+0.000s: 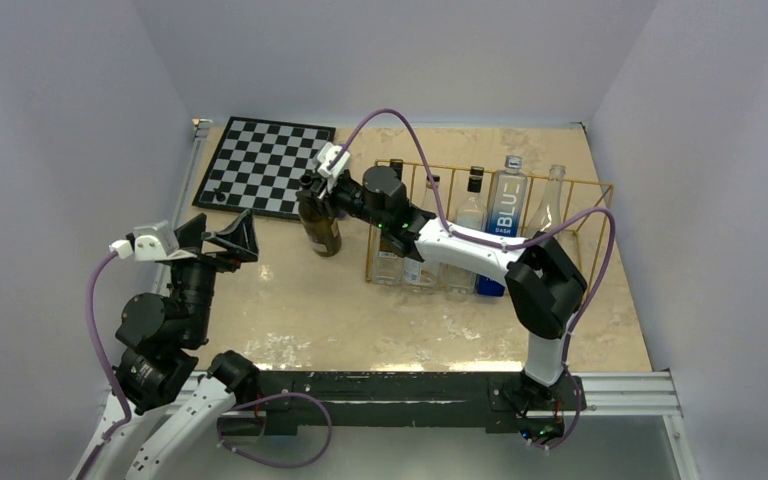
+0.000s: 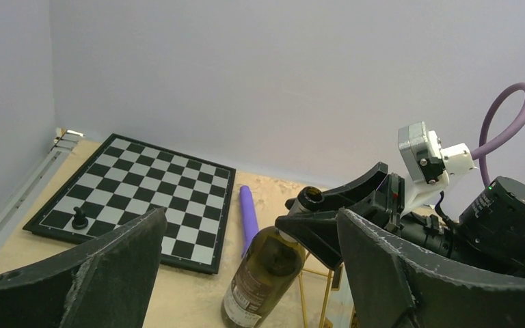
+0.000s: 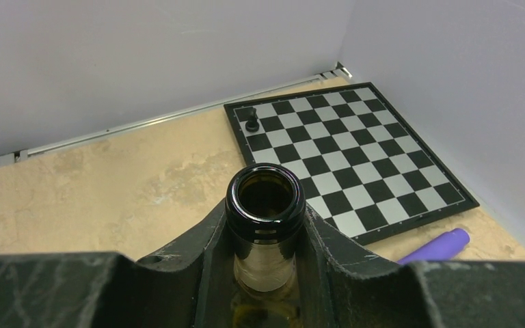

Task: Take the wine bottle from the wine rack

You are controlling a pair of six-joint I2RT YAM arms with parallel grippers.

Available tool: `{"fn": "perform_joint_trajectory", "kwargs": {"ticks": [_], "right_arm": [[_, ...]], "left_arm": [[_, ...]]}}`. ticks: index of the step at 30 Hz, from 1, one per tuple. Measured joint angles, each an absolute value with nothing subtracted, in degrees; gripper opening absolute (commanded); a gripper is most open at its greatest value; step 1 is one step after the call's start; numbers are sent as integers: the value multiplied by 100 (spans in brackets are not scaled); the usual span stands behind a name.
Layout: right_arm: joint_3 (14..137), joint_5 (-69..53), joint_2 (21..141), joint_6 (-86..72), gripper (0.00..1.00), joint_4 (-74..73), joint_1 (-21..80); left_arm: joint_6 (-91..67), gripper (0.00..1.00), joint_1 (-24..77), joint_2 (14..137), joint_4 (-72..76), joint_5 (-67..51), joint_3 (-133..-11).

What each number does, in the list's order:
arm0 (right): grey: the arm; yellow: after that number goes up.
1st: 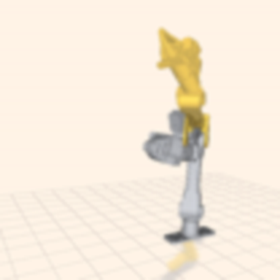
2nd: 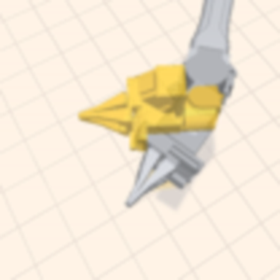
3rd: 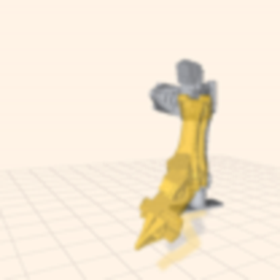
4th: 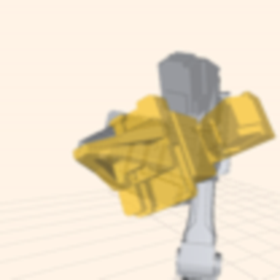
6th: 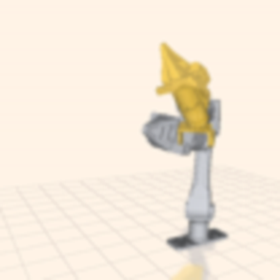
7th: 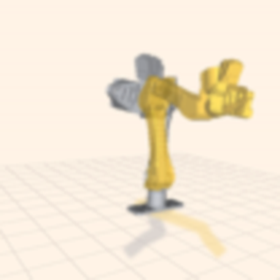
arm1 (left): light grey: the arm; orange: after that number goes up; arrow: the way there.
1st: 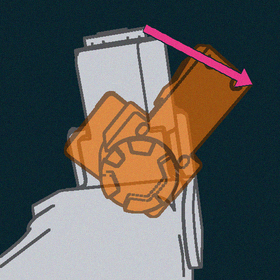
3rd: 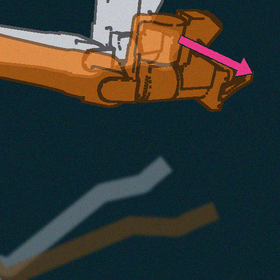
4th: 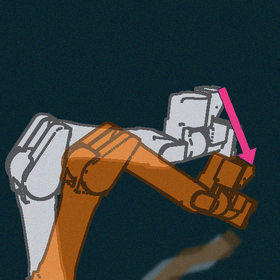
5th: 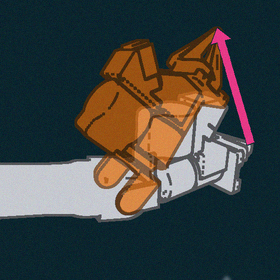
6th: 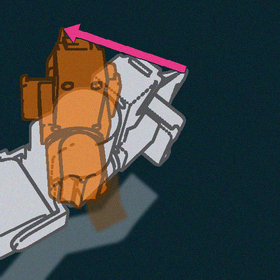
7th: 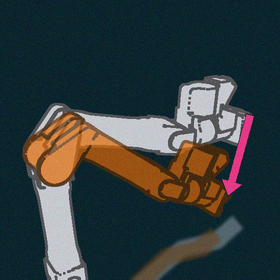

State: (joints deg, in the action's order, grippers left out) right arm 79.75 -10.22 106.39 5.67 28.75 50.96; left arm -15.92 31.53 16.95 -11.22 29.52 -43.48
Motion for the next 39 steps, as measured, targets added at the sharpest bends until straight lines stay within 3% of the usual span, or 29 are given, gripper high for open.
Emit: {"fn": "perform_joint_trajectory", "kwargs": {"ticks": [6, 9, 20, 31, 39], "right_arm": [[7793, -799, 10621, 469, 50, 3208, 5094], [7749, -663, 10506, 429, 56, 3321, 5087], [7745, -169, 9537, 207, 60, 3063, 5057], [7214, 1914, 7166, -115, 60, 327, 4928], [6386, 2606, 5889, -333, 60, -1444, 3520]], "left_arm": [[-1592, 99, 3153, 1752, -1118, 2864, -4348], [-1590, 99, 3153, 1756, -1120, 2851, -4348], [-1590, 99, 3153, 1865, -1118, 2733, -4348], [-1590, 99, 3153, 2191, -1079, 2285, -4353], [-1592, 99, 3153, 3124, -1216, 1540, -4657]]}}
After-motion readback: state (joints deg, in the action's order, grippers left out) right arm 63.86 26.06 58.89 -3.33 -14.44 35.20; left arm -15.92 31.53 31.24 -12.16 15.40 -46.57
